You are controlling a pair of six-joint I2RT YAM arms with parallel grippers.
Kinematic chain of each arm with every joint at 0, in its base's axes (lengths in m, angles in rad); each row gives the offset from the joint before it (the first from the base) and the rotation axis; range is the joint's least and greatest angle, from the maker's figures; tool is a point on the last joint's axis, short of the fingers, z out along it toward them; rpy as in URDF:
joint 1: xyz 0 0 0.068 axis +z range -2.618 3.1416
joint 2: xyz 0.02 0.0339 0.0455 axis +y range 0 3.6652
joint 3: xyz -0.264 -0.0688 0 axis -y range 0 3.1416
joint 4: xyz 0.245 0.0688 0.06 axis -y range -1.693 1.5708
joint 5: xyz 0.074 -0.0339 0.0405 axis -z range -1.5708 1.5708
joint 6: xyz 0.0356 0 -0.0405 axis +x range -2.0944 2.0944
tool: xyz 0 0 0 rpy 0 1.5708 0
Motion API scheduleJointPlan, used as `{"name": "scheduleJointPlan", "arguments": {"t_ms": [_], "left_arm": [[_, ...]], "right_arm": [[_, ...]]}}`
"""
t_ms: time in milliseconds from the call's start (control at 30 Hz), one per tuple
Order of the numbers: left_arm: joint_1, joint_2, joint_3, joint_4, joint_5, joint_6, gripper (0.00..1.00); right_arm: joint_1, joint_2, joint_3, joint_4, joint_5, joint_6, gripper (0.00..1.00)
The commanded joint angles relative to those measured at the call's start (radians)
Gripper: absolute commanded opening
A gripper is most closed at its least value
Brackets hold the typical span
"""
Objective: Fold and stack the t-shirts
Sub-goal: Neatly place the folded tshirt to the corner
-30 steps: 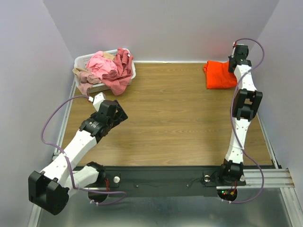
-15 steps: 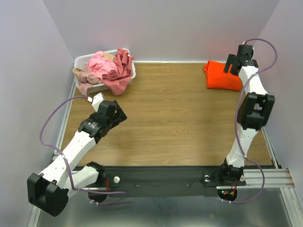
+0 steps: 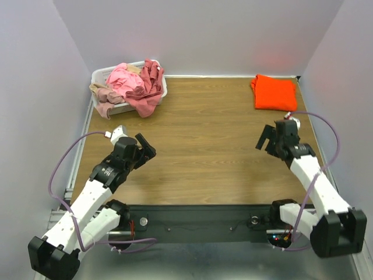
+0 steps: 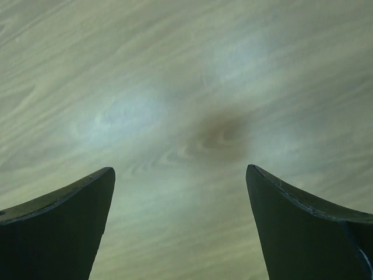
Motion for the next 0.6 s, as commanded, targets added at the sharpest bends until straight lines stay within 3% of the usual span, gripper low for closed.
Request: {"name": "scheduleJointPlan", "arguments": {"t_ms": [0,200,567], "left_arm": [[0.0,-0.042,-0.014,0.043,0.021,-0.017,0.98],[-0.001,-0.059,-0.022,0.051,0.007,-0.022,0.98],[-0.001,-0.097,-0.019,0.046,0.005,-0.022,0.98]], "right_arm": [[-0.008,-0.192,-0.041,-0.012,-0.086,0.065,1.0],[-0.007,-0.358,-0.02,-0.052,-0.146,0.106,1.0],[-0.008,-0.508,-0.052,-0.08,-0.045,0.089,1.0]]}}
